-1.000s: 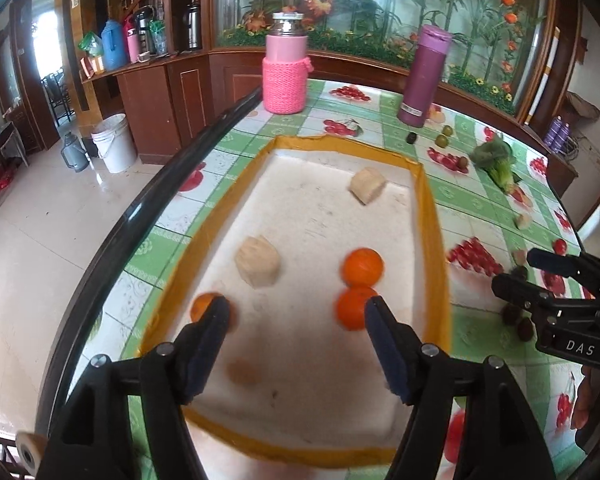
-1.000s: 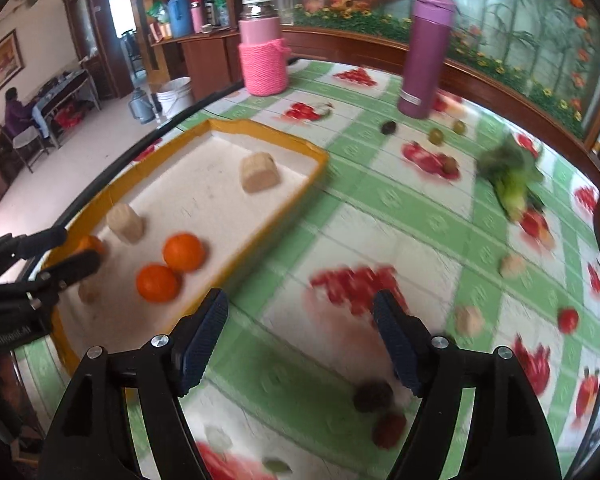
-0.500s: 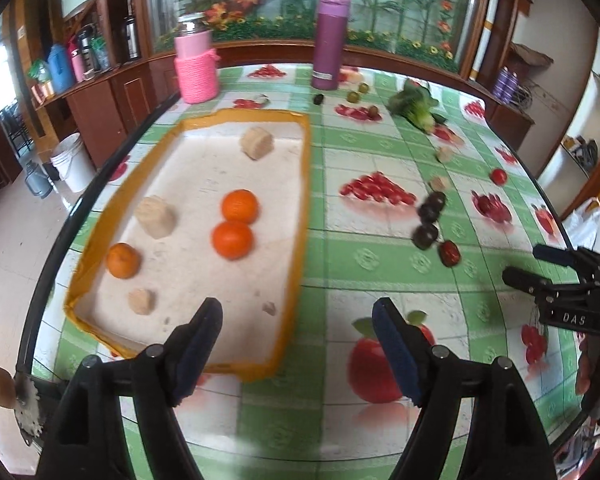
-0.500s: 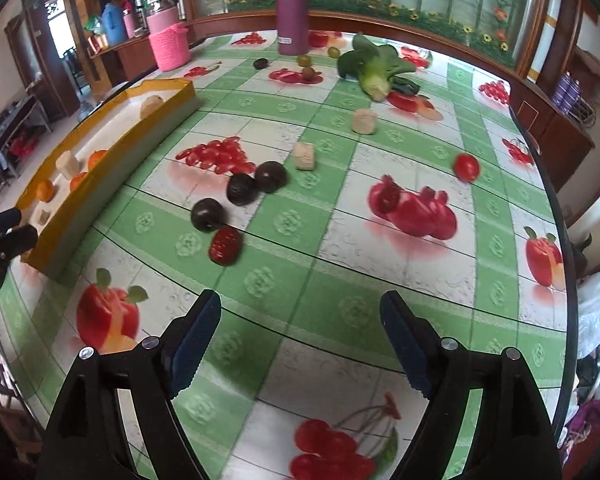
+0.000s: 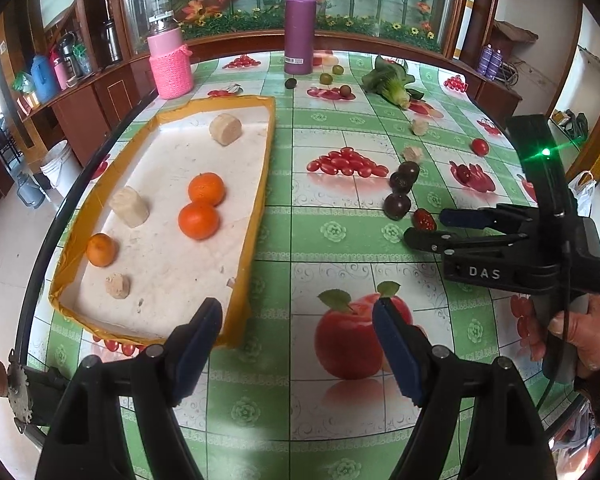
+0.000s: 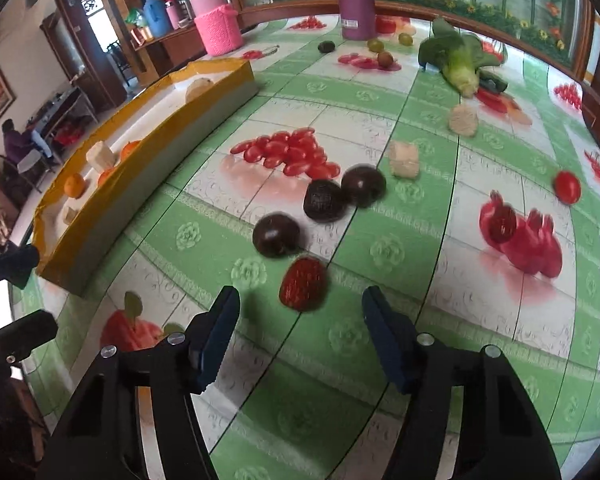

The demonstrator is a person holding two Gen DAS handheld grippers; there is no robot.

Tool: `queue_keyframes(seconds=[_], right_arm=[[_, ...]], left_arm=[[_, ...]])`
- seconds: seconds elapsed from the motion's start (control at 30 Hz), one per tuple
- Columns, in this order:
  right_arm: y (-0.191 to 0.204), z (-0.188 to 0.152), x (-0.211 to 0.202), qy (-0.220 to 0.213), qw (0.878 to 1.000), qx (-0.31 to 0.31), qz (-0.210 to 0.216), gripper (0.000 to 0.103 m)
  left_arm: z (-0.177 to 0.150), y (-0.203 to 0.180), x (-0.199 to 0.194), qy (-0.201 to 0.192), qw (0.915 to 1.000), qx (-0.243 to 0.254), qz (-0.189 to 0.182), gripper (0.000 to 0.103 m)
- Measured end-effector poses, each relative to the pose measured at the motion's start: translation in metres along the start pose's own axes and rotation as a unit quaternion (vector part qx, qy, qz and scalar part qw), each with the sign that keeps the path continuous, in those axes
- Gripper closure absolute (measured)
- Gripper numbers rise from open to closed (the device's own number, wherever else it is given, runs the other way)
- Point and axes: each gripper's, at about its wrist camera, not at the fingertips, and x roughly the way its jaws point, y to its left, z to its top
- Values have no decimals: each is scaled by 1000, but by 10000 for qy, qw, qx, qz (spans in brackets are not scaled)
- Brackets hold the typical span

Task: Organize fruits
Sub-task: 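Grasp a red date with the right gripper while the left grasps a dark round fruit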

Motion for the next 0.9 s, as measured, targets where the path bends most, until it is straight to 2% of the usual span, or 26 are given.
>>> queue_keyframes(seconds=[0.03,0.07,0.1,0.2,0.33,0.63,0.73,0.8,0.83,0.87,0.9], right_arm=[[1,0,0,-9,10000,-67,-28,51],[3,0,0,-15,9998,-163,-62,67],[4,0,1,-3,9997,-231,-91,78],[3,-3,-1,-13,9991,-344,-254,80],[-12,-15,-19,-106,9992,-150,-353,80],[-45,-53,-50,-116,9980,159,-606,80],[-51,-60,-54,-141,9981,293,-514,80],[-52,-62,-55,-184,9982,364,-437,80],[-52,-62,-56,-198,9982,379,-431,80],[-52,-62,-56,-214,9981,384,-434,80],[-52,-62,-57,-233,9980,385,-433,80]], left_arm=[[1,0,0,2,10000,3,3,23],[1,-1,1,4,10000,6,-2,23],[2,-2,2,1,10000,10,-11,23],[7,-8,8,29,10000,58,-63,23],[20,-25,21,82,9996,181,-222,23],[62,-73,77,144,9978,356,-549,25],[68,-79,93,237,9966,240,-752,40],[70,-81,103,310,9953,167,-897,62],[70,-81,108,350,9951,136,-919,66],[69,-82,107,184,9959,157,-867,73],[69,-81,108,180,9956,176,-898,74]])
